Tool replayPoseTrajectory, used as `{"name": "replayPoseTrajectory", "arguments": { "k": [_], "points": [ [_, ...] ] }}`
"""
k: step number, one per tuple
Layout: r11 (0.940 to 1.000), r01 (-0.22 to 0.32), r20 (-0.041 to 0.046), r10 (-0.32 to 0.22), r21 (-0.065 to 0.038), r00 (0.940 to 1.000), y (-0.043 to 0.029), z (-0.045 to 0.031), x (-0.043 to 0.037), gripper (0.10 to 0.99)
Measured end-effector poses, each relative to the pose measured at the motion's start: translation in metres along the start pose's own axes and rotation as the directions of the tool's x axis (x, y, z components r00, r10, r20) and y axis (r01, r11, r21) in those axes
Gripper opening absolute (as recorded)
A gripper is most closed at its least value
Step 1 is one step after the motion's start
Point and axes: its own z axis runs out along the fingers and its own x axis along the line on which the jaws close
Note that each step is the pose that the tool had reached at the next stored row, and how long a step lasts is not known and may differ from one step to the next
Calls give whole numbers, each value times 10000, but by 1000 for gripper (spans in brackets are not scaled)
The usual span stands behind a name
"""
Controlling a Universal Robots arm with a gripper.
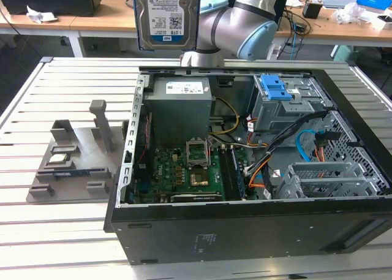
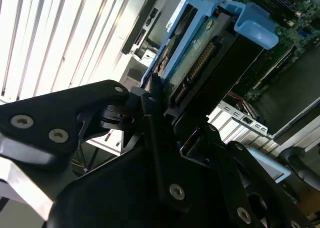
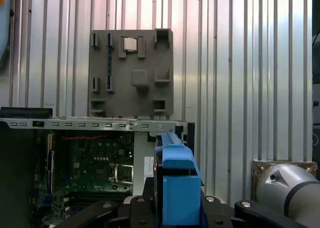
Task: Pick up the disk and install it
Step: 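Pick up the disk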
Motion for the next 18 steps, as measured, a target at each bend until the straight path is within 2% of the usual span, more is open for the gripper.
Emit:
{"name": "replayPoseTrajectory", "arguments": {
  "k": [2, 4, 7, 9, 11, 13, 18],
  "points": [
    [10000, 1, 0, -1, 0, 10000, -69, -3, 1, 365],
    [10000, 1, 0, -1, -1, 10000, -181, -8, 4, 365],
    [10000, 1, 0, -1, -1, 10000, -312, -14, 6, 365],
    [10000, 1, 0, -1, -2, 10000, -440, -20, 9, 365],
    [10000, 0, 0, 0, -1, 10000, -506, -22, 10, 365],
    [10000, 2, 0, -2, -2, 10000, -632, -28, 13, 365],
    [10000, 0, 0, 0, -2, 10000, -795, -35, 16, 365]
  ]
}}
